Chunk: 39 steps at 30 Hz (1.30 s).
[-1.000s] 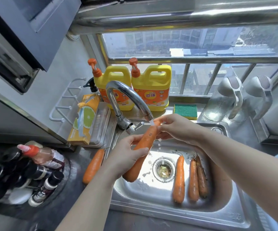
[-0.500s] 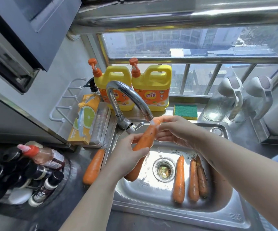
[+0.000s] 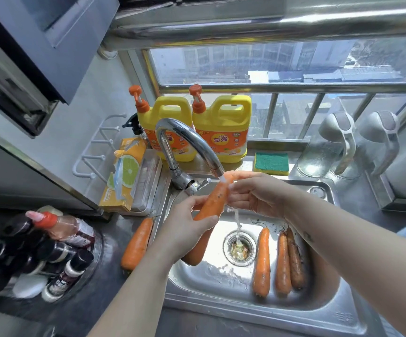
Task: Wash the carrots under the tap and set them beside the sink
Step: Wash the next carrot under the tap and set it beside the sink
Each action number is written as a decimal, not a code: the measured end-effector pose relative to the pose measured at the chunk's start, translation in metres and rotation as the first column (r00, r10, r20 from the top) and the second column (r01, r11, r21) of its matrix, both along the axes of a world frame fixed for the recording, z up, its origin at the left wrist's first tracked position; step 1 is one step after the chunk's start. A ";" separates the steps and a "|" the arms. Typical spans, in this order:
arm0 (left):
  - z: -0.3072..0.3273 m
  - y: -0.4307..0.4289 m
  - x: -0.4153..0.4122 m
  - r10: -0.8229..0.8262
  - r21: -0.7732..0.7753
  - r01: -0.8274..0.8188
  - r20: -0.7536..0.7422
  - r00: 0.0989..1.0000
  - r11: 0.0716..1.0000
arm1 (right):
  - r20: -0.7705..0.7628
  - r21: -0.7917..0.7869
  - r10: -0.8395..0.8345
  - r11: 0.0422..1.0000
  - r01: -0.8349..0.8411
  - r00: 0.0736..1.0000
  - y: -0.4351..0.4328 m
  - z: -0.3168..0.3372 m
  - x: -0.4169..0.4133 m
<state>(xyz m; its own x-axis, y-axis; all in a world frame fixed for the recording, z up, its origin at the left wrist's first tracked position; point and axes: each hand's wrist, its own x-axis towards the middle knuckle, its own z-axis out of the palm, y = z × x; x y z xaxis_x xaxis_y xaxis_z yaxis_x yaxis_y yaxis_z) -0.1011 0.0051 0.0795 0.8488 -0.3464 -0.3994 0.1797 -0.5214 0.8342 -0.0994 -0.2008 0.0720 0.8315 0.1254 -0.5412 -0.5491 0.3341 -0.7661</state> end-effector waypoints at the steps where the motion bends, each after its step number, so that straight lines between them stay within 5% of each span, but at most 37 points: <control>1: 0.000 0.000 0.000 0.002 -0.003 -0.002 -0.003 1.000 1.000 | -0.018 0.009 -0.008 1.000 0.008 1.000 0.001 0.000 0.000; 11: -0.007 -0.002 -0.004 0.066 -0.070 -0.068 -0.029 0.997 0.995 | -0.155 0.185 -0.142 0.968 0.170 0.978 0.019 -0.005 -0.003; 23: -0.014 -0.005 0.002 0.092 -0.167 -0.113 -0.130 0.987 0.980 | 0.151 -0.172 -0.051 0.982 0.077 0.987 0.019 -0.002 -0.005; 28: -0.016 -0.010 0.006 0.091 -0.178 -0.118 -0.155 0.984 0.977 | 0.282 -0.529 0.153 0.848 0.020 0.947 0.017 -0.006 -0.006; 39: -0.004 -0.021 0.008 0.052 -0.114 -0.056 -0.035 0.998 0.992 | 0.209 -0.465 0.111 0.885 -0.002 0.972 0.002 0.000 -0.001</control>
